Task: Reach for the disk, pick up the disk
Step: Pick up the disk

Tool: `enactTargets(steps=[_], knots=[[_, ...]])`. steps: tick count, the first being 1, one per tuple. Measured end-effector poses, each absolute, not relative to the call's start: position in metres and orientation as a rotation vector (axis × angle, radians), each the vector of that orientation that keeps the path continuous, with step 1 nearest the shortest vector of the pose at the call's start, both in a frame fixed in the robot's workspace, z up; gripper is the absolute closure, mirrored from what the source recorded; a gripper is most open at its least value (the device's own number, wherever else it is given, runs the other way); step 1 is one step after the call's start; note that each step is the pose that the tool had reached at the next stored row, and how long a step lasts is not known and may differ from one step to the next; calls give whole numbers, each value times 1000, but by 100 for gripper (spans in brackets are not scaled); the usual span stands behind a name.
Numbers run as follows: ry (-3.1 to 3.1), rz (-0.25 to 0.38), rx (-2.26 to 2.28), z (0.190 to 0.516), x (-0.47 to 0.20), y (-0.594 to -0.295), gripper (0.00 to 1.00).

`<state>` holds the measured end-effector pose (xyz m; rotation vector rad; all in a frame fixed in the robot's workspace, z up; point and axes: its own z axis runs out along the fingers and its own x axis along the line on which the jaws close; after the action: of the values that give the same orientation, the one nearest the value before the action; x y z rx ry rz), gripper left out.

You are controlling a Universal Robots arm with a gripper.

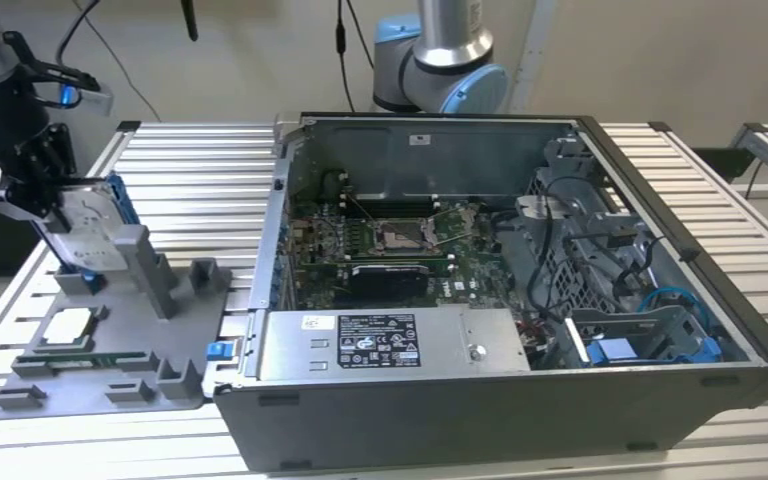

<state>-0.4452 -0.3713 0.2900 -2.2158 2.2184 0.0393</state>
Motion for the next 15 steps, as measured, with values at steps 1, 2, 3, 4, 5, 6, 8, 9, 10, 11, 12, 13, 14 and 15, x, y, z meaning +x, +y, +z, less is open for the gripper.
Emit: enactTargets(steps=[1,2,3,4,5,6,8,9,10,11,12,13,14,15], knots=[[2218,39,-2216,291,-445,-371,100],[2218,39,-2216,293,-445,-371,100],[2218,39,-2216,294,-445,-371,100],[2218,39,-2216,295,-445,-371,100],[2218,39,-2216,296,-445,-371,100],[2218,39,-2216,297,-445,-371,100],[2218,39,-2216,300,-445,-371,100],[2218,39,-2216,301,-445,-371,100],[2218,39,-2216,302,-445,-371,100],[2218,39,-2216,303,-445,-371,100],[2218,39,-2216,304,-445,-371,100],[2218,39,-2216,305,-445,-371,100],[2218,39,-2216,306,-445,-371,100],[2218,39,-2216,308,-445,-371,100]])
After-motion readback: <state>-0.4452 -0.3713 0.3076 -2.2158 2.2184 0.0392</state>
